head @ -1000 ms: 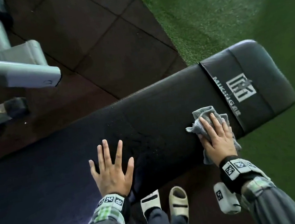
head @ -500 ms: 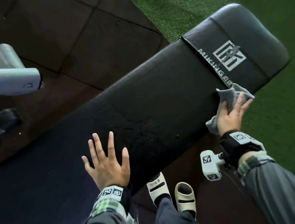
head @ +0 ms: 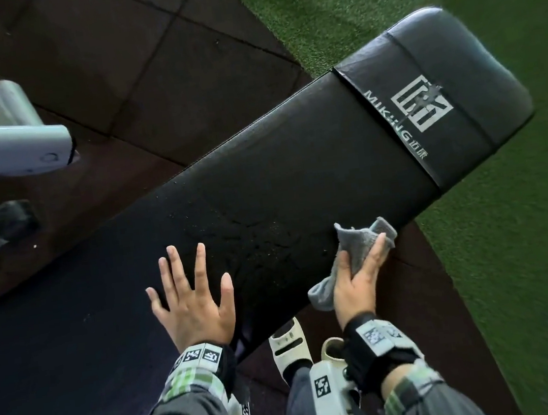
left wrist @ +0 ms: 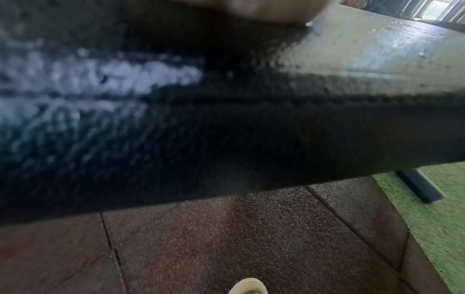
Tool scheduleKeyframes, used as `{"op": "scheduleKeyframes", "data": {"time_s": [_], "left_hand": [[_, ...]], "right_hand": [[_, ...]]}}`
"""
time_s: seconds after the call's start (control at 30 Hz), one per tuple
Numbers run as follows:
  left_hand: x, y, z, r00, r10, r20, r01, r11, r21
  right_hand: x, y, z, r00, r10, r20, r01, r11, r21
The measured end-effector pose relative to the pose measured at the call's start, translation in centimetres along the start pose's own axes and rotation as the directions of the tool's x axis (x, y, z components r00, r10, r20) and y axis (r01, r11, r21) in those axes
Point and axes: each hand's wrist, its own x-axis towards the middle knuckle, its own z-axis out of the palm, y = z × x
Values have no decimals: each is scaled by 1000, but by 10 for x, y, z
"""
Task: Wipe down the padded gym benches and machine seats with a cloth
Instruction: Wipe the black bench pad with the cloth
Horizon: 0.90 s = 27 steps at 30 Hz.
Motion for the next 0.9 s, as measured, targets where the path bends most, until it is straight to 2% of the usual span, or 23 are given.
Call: {"op": "scheduleKeyframes", "data": {"time_s": [0.17, 0.27, 0.4, 0.53, 0.6, 0.67, 0.77, 0.9], "left_hand": [[0, 0, -1, 1000, -4, 3, 4, 1000, 1], [0, 1, -1, 1000, -7, -3, 7, 1000, 3], [0, 2, -1, 1000, -7, -6, 7, 1000, 3], [1, 0, -1, 1000, 4, 6, -4, 1000, 3], [1, -2, -1, 1000, 10, 19, -10, 1000, -4], [1, -4, -2, 999, 16, 29, -16, 1000, -22], [-4, -15, -5, 999, 39, 36, -38, 999, -11], [-19, -41, -11, 999, -9, 45, 7, 999, 35]], "right_hand": [[71, -4, -35, 991, -40, -126, 29, 996, -88], [89, -6, -46, 987, -31, -158, 8, 990, -144], [54, -11, -29, 991, -40, -125, 20, 987, -156], [4, -9, -8, 999, -43, 23, 46, 989, -141], [-6, -6, -9, 996, -45, 72, 56, 986, -155], [2, -7, -14, 991, -103, 80, 117, 972, -204], [33, -12, -22, 967, -233, 103, 255, 887, -385], [55, -22, -29, 968, -176, 176, 249, 712, -656]]}}
